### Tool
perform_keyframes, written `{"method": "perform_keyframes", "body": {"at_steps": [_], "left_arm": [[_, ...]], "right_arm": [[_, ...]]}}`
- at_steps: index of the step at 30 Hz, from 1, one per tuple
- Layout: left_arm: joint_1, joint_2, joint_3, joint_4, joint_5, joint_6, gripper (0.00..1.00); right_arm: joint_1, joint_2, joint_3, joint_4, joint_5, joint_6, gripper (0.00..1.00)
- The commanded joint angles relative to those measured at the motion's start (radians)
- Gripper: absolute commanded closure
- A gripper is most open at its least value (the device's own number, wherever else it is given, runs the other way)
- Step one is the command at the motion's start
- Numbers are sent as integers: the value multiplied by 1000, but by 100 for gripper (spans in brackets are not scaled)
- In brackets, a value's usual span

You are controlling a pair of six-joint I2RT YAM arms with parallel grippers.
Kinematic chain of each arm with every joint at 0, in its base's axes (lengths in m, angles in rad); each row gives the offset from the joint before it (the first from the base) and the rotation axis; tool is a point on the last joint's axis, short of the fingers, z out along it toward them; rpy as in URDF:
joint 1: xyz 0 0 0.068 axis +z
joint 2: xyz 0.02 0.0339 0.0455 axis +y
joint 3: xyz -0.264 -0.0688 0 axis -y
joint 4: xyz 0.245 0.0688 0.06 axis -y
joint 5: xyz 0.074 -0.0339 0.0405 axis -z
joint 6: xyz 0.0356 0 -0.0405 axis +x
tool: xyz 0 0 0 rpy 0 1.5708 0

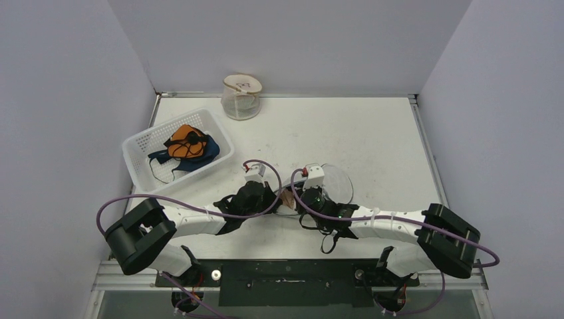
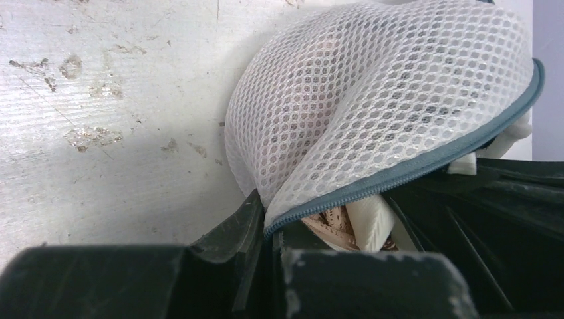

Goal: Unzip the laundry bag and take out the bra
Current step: Pick up the bra from the laundry bag.

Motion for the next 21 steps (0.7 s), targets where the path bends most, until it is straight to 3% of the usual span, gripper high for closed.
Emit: {"method": "perform_keyframes", "body": {"at_steps": [1,7,15,21], "left_arm": [[-2,-27,-8,24,-10,0,100],[-6,-32,-5,20,-13,-4,100],[-6,-60,22,-18,-17,-16,100],[-4,-82,52,-51,-16,-25,100]], "right_arm": [[-5,-84,-35,-3,-43,-21,95],[-23,-166,-59,37,-189,-44,95],[-56,-243,-24,66,-588,-107,95],[-76,-324,-2,54,-688,-114,95]]}}
